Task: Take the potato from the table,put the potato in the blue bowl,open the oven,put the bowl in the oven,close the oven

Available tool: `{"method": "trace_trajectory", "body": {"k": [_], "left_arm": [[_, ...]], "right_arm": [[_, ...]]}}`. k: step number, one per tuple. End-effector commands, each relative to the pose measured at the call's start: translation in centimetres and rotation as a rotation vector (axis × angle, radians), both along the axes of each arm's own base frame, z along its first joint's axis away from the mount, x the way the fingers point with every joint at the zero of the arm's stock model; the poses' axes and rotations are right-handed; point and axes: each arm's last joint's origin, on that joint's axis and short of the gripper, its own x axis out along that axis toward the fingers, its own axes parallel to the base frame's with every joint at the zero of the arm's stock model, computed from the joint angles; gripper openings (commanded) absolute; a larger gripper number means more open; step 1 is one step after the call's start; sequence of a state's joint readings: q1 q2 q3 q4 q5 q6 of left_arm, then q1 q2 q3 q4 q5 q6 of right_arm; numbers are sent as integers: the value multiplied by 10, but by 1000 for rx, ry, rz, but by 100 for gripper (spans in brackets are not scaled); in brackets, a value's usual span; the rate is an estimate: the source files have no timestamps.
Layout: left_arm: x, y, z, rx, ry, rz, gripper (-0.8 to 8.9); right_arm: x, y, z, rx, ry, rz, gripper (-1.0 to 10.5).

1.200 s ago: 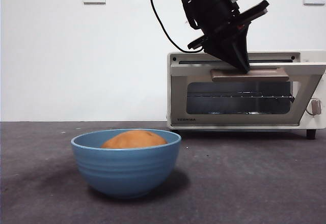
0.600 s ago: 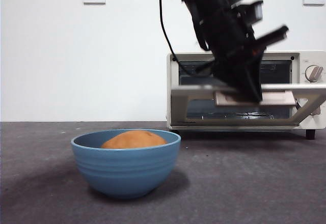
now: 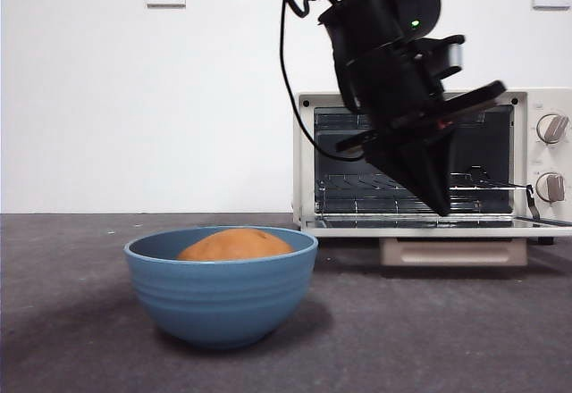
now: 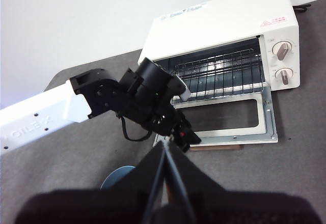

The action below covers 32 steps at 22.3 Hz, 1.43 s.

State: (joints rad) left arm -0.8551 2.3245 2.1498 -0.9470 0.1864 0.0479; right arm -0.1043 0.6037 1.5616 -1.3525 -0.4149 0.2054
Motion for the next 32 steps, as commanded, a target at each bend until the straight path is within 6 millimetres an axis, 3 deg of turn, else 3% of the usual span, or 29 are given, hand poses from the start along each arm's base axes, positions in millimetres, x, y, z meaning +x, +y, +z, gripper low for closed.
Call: {"method": "trace_trajectory", "body": {"k": [1, 7, 13, 16, 21, 27, 32], "left_arm": [[-8, -4, -16, 61, 43, -53, -6], [-38, -6, -10, 167, 100, -165, -6], [-68, 6, 56, 103, 20, -207, -6], [-81, 28, 99, 92, -69, -196, -6], [-109, 85, 176, 10, -189, -148, -6], [-141, 132, 230, -120, -302, -126, -6], [-170, 172, 262, -213, -381, -116, -6]], "right_arm": [[0, 0, -3, 1, 22, -4, -2], [4, -1, -3, -23, 28, 7, -1], [12, -1, -3, -56, 40, 23, -1], [18, -2, -2, -86, 45, 38, -1], [33, -3, -2, -67, 83, 74, -1], [51, -1, -1, 15, 126, 205, -1], [69, -1, -1, 70, 178, 265, -2]]}}
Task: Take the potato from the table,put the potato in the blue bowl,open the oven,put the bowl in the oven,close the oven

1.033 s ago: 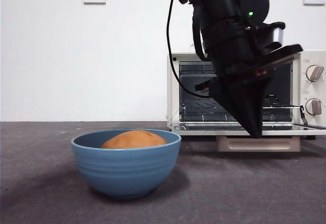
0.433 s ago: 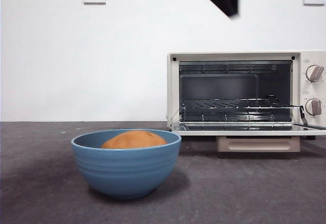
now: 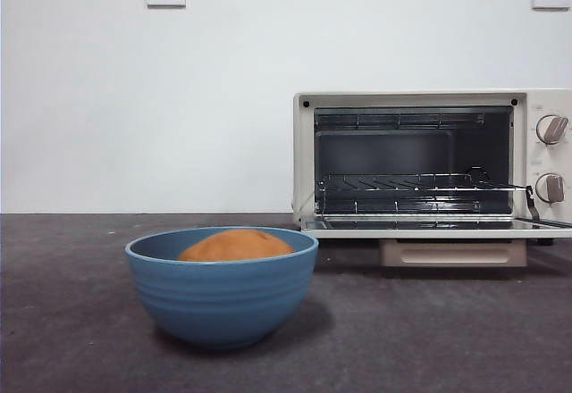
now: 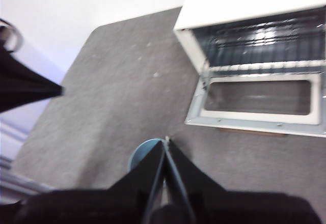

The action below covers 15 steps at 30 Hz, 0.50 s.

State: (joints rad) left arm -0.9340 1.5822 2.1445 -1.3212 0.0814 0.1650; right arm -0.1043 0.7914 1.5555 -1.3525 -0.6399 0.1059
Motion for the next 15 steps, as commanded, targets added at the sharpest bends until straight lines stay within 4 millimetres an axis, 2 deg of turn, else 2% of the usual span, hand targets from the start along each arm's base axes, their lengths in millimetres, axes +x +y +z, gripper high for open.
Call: {"method": "trace_trajectory", "body": {"k": [1, 6, 10, 15], "left_arm": [[-13, 19, 8, -24, -31, -5, -6], [-30, 53, 1, -16, -27, 28, -6], [-41, 79, -23, 21, 23, 87, -6], [-53, 102, -57, 69, 89, 146, -6]], "right_arm": [[8, 0, -3, 31, 50, 37, -2], [23, -1, -4, 54, 97, 31, -3], [31, -2, -4, 63, 107, 27, -3], [37, -3, -3, 78, 101, 16, -3]]}}
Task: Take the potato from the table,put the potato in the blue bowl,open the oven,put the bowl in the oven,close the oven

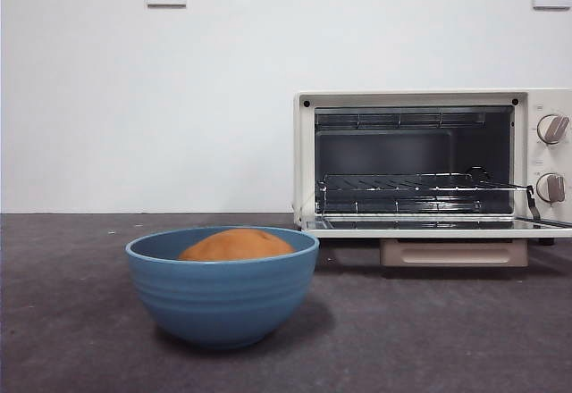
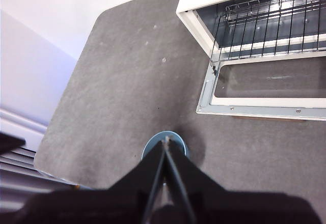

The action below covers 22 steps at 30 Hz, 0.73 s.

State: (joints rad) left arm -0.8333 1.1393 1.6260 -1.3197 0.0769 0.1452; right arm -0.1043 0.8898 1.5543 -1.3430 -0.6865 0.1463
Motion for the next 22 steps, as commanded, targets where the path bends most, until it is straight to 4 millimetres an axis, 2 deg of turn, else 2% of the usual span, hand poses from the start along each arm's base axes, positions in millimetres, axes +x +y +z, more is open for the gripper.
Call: {"method": "trace_trajectory", "body": {"k": [1, 7, 11, 13, 16, 22], "left_arm": [[-6, 12, -20, 25, 41, 39, -6], [-20, 38, -45, 26, 74, 125, -5], [-32, 53, -50, -6, 63, 173, -5], [-38, 60, -50, -25, 46, 186, -5], [-47, 70, -48, -57, 14, 201, -5], [-65, 88, -44, -87, -80, 280, -5]], "right_arm": [[5, 0, 1, 20, -8, -5, -3], [20, 8, 5, 56, -22, 47, -3], [43, 25, 3, 22, 3, 88, -3], [54, 41, -1, -21, 30, 120, -3], [68, 76, -12, -128, 70, 187, -3], [88, 149, -47, -379, 133, 271, -3]]}}
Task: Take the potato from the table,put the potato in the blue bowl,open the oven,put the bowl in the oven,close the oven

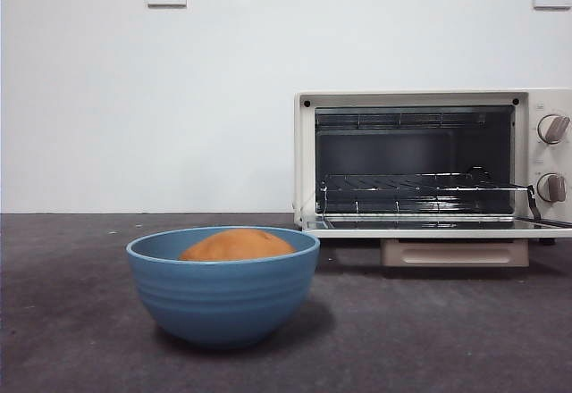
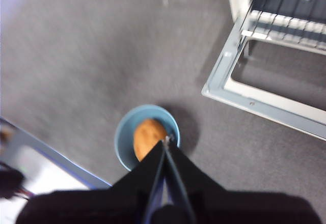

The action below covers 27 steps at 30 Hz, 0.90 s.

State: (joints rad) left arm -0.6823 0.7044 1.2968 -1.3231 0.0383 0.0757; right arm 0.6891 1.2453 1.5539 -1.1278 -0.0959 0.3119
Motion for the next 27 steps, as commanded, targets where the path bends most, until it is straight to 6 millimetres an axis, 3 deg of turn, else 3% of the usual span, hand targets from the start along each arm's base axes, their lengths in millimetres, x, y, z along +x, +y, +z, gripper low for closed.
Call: {"method": "trace_trajectory", "body": {"k": [1, 5, 11, 12, 16, 19, 27], "left_arm": [[-6, 8, -2, 0, -40, 71, -6], [-17, 17, -7, -14, -70, 90, -7], [-22, 21, -28, -27, -29, 114, -8], [-22, 21, -32, -24, -17, 113, -8], [-18, 16, -51, -4, 52, 79, -8], [-15, 13, -60, 5, 93, 59, -8], [-15, 13, -60, 4, 96, 65, -8]], "right_arm": [[8, 31, -19, -73, 47, 46, -3], [26, 69, -52, -152, 140, 88, -1], [51, 103, -103, -271, 275, 82, 11], [54, 107, -110, -287, 291, 83, 35], [66, 120, -141, -360, 354, 80, 348], [71, 125, -154, -394, 368, 86, 351], [82, 135, -175, -440, 333, 102, 347]]}}
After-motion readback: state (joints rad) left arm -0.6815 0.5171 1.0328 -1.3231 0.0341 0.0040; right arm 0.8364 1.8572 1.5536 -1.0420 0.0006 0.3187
